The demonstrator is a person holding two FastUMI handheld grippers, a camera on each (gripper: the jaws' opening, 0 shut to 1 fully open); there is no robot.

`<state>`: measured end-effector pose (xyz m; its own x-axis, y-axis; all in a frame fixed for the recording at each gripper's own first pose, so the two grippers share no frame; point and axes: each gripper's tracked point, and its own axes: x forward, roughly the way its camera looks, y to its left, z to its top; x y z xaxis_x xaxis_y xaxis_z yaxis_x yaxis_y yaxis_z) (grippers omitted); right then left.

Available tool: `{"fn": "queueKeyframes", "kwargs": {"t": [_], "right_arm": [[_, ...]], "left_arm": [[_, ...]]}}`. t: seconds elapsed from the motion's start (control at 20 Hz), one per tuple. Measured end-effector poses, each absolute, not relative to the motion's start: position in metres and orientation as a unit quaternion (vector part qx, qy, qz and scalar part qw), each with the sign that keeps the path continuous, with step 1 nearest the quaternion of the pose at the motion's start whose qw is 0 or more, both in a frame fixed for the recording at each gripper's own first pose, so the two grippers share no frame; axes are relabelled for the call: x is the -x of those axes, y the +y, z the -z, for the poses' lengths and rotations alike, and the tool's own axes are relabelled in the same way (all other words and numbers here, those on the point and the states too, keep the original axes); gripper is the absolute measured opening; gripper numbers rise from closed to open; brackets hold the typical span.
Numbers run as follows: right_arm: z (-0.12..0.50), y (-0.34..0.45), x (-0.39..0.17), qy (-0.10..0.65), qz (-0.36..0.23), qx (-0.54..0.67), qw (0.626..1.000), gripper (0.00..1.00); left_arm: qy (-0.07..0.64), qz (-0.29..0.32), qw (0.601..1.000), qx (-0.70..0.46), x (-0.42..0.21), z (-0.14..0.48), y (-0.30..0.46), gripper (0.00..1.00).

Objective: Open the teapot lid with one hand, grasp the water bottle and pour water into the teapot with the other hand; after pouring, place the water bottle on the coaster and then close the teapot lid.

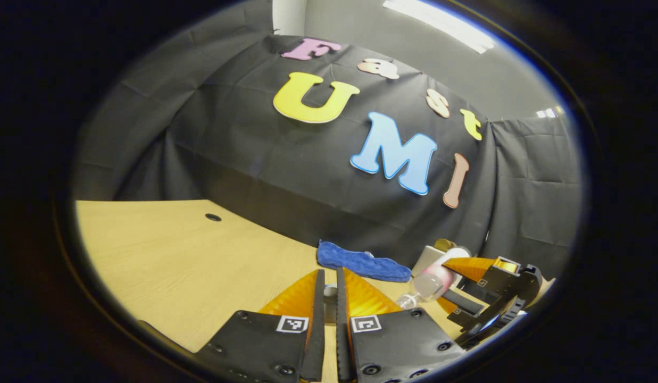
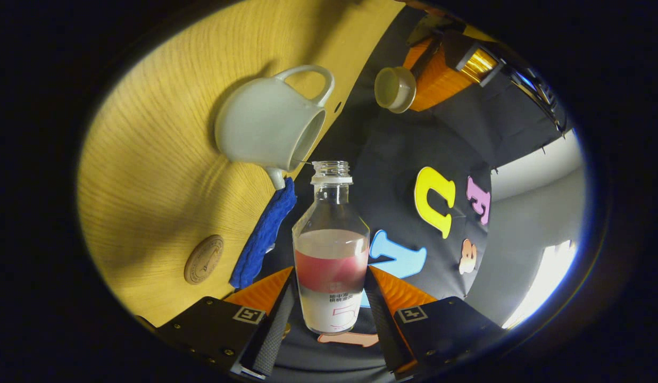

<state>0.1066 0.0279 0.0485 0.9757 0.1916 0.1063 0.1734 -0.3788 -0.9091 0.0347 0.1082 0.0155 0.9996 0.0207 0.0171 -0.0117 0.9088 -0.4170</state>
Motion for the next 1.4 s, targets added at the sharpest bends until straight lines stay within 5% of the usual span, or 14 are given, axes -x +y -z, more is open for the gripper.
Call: {"fn": "queueKeyframes", "kwargs": {"t": [0.35,0.95,1.4], "right_arm": [[-0.038,-0.007,-0.117,-0.032,-0.013,0.691,0.722,0.75],[-0.021,-0.014,-0.130,0.028,-0.028,0.446,0.894,0.76],[-0.014,-0.024,-0.149,0.051,-0.032,0.204,0.977,0.76]], "left_arm": [[-0.003,-0.007,0.979,0.203,-0.036,-0.014,0.103,0.16],[0.010,0.000,0.985,0.173,-0.041,-0.008,0.091,0.16],[0.016,0.011,0.988,0.156,-0.043,-0.006,0.080,0.16]]}}
